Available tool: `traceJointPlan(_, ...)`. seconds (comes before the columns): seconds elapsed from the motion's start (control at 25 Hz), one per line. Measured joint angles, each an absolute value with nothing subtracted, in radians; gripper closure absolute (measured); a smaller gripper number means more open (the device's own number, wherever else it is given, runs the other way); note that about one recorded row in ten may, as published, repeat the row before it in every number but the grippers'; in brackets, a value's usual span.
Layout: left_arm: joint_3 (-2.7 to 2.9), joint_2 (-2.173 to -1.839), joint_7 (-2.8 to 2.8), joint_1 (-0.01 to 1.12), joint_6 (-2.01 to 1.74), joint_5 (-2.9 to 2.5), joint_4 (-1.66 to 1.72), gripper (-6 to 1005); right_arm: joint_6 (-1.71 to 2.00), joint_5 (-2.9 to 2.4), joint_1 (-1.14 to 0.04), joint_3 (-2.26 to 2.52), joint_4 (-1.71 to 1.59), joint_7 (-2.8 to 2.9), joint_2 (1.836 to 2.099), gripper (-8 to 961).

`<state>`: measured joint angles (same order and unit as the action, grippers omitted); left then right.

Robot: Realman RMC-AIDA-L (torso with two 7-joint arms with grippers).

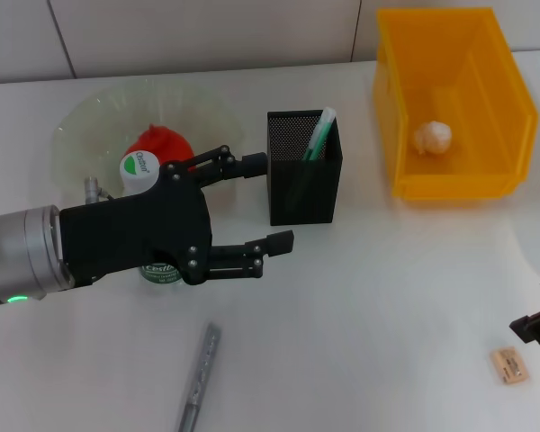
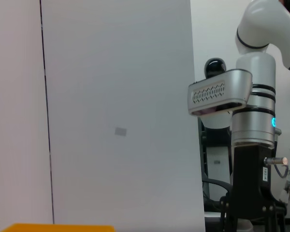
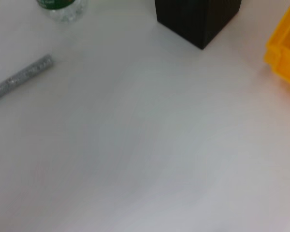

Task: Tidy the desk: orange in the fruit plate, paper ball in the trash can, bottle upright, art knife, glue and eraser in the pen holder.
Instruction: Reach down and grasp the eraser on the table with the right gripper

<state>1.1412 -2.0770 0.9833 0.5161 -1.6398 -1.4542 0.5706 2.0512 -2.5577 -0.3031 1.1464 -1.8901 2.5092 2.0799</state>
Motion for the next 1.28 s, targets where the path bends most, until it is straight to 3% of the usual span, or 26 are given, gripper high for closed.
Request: traceJointPlan(1.28, 1.143, -2.079, 0.976, 0.521, -1.633, -1.453, 0.558, 138, 1.907, -2.675, -0.313, 1.288, -1.658, 2.487, 2.083, 224)
